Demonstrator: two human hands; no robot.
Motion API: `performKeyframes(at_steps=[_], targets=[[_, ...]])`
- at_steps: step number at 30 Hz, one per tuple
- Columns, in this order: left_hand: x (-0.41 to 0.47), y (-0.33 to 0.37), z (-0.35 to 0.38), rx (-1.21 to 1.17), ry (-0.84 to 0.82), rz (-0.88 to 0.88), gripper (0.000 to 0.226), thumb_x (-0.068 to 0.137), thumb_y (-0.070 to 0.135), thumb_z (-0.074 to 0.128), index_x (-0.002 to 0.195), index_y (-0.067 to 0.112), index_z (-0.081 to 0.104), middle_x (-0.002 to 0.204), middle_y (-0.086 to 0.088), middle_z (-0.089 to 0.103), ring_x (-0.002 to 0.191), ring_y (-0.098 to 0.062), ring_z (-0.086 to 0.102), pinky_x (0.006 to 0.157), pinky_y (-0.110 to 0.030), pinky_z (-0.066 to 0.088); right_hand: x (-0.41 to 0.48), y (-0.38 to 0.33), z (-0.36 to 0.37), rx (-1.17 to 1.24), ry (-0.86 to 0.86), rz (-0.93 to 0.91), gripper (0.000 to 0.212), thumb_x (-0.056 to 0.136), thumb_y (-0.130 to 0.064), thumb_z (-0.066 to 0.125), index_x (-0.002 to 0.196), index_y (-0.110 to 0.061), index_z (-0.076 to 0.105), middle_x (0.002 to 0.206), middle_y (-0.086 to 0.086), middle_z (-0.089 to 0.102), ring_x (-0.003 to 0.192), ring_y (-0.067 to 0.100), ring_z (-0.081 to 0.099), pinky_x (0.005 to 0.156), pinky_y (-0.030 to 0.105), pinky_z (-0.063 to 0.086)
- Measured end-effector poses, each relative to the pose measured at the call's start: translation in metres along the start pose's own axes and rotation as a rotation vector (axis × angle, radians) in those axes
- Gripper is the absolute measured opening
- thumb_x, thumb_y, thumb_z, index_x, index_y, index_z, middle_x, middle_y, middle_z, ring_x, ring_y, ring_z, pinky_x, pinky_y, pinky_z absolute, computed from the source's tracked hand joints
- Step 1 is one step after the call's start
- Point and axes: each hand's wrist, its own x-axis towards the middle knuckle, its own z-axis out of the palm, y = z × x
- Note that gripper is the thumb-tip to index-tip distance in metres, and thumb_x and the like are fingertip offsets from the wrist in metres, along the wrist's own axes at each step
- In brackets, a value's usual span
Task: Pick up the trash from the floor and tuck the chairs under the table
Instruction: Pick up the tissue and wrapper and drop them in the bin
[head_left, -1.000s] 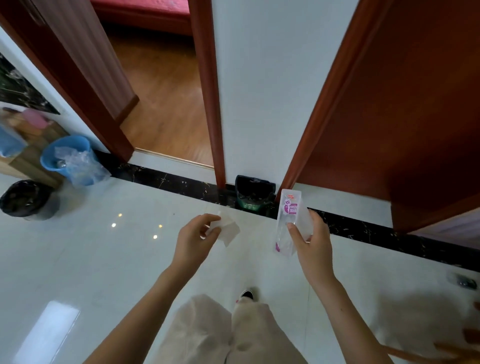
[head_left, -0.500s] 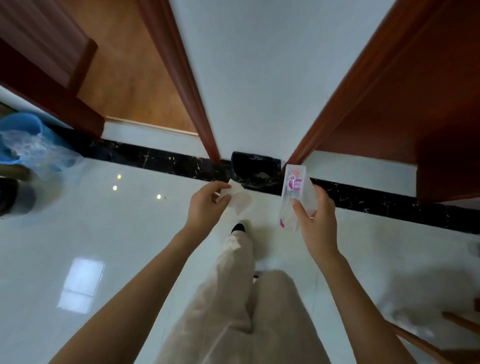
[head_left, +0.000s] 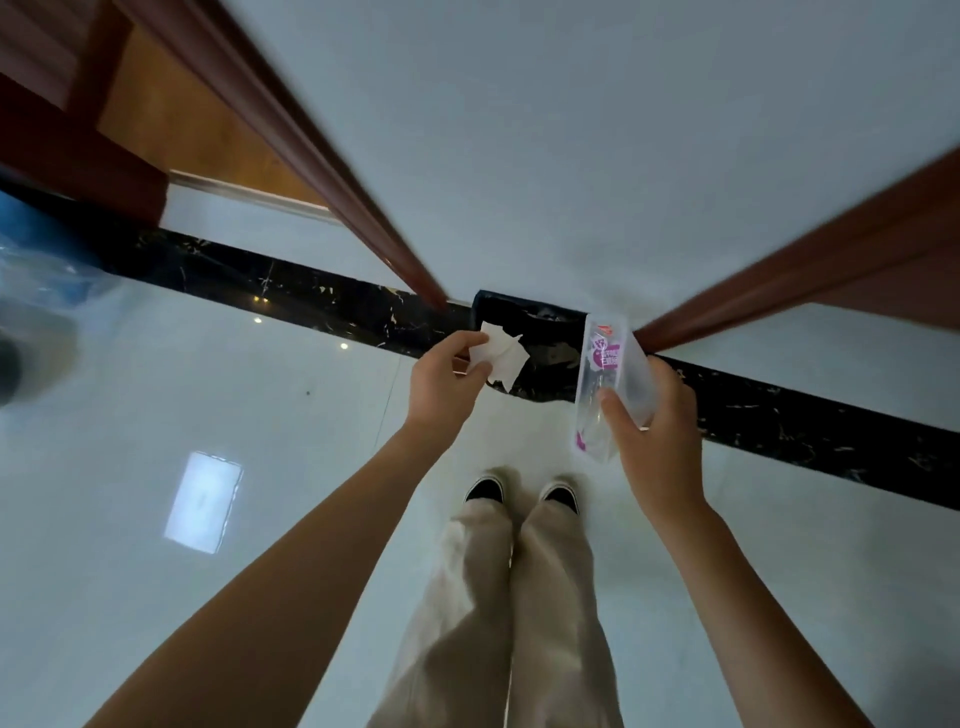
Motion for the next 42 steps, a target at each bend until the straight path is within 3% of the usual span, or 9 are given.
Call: performKeyframes(at_steps=[4,9,12,15,19,26,32,36,42], targets=[[0.055,-0.054,0.055,-0.038,0.06,-0.011,0.027,0.086,0.006,0.063,0.11,0.02,0.068,0.089,0.004,0.061,0.069,-0.003,0.051,0.061,-0.014,0.046,0.056,0.059,0.037,0.024,-0.029,-0.033,0.053,0.089,-0.045,0.065,0.135,-0.027,0.047,0.131,0.001,0.05,0.121,0.015,0.05,0.1,0.042,0.048],[0.102,-0.119,0.108,-0.046,0.119,0.04,0.027,0.086,0.005,0.063,0.107,0.02,0.068,0.084,0.014,0.058,0.068,0.001,0.051,0.067,-0.01,0.044,0.096,0.116,0.077,0.038,0.004,-0.059,0.058,0.086,-0.052,0.066,0.135,-0.029,0.046,0.127,-0.005,0.049,0.113,0.009,0.053,0.093,0.034,0.052],[0.119,-0.146,0.128,-0.037,0.123,0.055,0.028,0.086,0.005,0.063,0.109,0.021,0.067,0.09,0.01,0.061,0.074,0.0,0.054,0.071,-0.013,0.047,0.11,0.136,0.093,0.028,-0.015,-0.062,0.06,0.084,-0.054,0.065,0.135,-0.03,0.046,0.128,-0.005,0.048,0.114,0.012,0.055,0.093,0.04,0.053],[0.127,-0.158,0.135,-0.047,0.082,0.093,0.036,0.082,0.009,0.068,0.116,0.022,0.063,0.1,0.009,0.065,0.085,-0.003,0.058,0.076,-0.02,0.051,0.117,0.143,0.102,0.021,-0.021,-0.074,0.062,0.084,-0.054,0.065,0.136,-0.027,0.046,0.132,-0.002,0.048,0.116,0.016,0.055,0.094,0.046,0.052],[0.124,-0.16,0.127,-0.041,0.053,0.155,0.044,0.077,0.019,0.074,0.117,0.03,0.059,0.097,0.017,0.064,0.087,0.001,0.059,0.074,-0.014,0.05,0.121,0.139,0.104,-0.012,-0.042,-0.083,0.063,0.086,-0.049,0.067,0.139,-0.025,0.044,0.135,0.002,0.046,0.119,0.017,0.053,0.096,0.046,0.051],[0.121,-0.163,0.104,0.092,-0.009,0.214,0.061,0.074,0.032,0.079,0.128,0.033,0.052,0.118,0.017,0.059,0.101,0.008,0.052,0.083,-0.004,0.04,0.134,0.121,0.104,-0.037,-0.045,-0.137,0.068,0.083,-0.052,0.066,0.139,-0.022,0.043,0.13,-0.001,0.045,0.12,0.018,0.051,0.099,0.045,0.048],[0.132,-0.175,0.105,0.277,-0.102,0.324,0.063,0.079,0.037,0.075,0.135,0.023,0.049,0.128,0.008,0.057,0.118,-0.007,0.049,0.097,-0.019,0.038,0.146,0.126,0.115,-0.111,-0.039,-0.166,0.068,0.086,-0.047,0.068,0.142,-0.018,0.041,0.138,0.007,0.044,0.124,0.02,0.048,0.103,0.036,0.044],[0.137,-0.195,0.102,0.455,-0.053,0.439,0.058,0.082,0.034,0.073,0.132,0.014,0.054,0.133,-0.001,0.055,0.126,-0.018,0.046,0.105,-0.024,0.032,0.154,0.128,0.125,-0.216,-0.117,-0.315,0.065,0.085,-0.044,0.068,0.14,-0.023,0.041,0.135,0.008,0.043,0.121,0.014,0.046,0.092,0.022,0.039],[0.145,-0.233,0.108,0.527,-0.061,0.517,0.051,0.081,0.031,0.074,0.125,0.01,0.059,0.128,-0.005,0.059,0.124,-0.024,0.05,0.106,-0.039,0.04,0.172,0.139,0.156,-0.366,-0.234,-0.368,0.07,0.086,-0.042,0.069,0.146,-0.027,0.038,0.139,0.009,0.037,0.115,0.025,0.054,0.089,0.029,0.046]])
